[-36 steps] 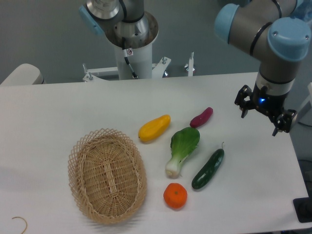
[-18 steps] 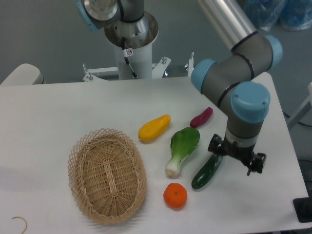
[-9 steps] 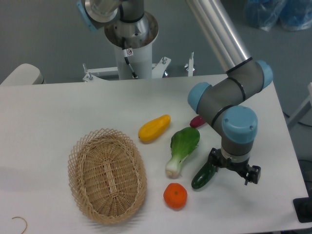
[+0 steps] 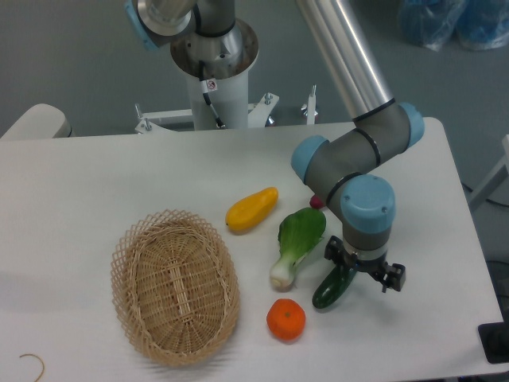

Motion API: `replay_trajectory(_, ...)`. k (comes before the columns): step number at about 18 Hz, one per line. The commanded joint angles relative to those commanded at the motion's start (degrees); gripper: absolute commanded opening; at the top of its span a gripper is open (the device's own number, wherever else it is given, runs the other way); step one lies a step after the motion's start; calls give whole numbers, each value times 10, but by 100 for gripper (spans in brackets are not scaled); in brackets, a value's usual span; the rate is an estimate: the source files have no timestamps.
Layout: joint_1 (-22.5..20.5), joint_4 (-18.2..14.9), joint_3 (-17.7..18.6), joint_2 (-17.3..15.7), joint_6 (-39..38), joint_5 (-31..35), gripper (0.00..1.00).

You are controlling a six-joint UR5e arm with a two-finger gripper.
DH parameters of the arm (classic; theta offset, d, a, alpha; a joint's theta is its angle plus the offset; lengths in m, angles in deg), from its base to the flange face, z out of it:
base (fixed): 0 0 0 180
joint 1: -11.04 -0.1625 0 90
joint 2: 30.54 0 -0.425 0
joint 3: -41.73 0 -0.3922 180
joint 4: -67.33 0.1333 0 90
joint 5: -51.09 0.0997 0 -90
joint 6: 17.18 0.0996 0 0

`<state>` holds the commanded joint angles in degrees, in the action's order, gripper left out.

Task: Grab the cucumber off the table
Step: 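Lower the gripper over the cucumber and align the fingers around it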

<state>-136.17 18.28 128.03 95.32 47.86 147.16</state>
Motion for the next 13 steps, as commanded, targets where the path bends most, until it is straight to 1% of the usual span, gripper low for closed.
replay_trajectory(5,0,3,17,-1,-2,0,100)
replay_trajectory(9,2,32,18,10,-3,1,100)
replay_trajectory(13,4,35,20,12,-1,1,99)
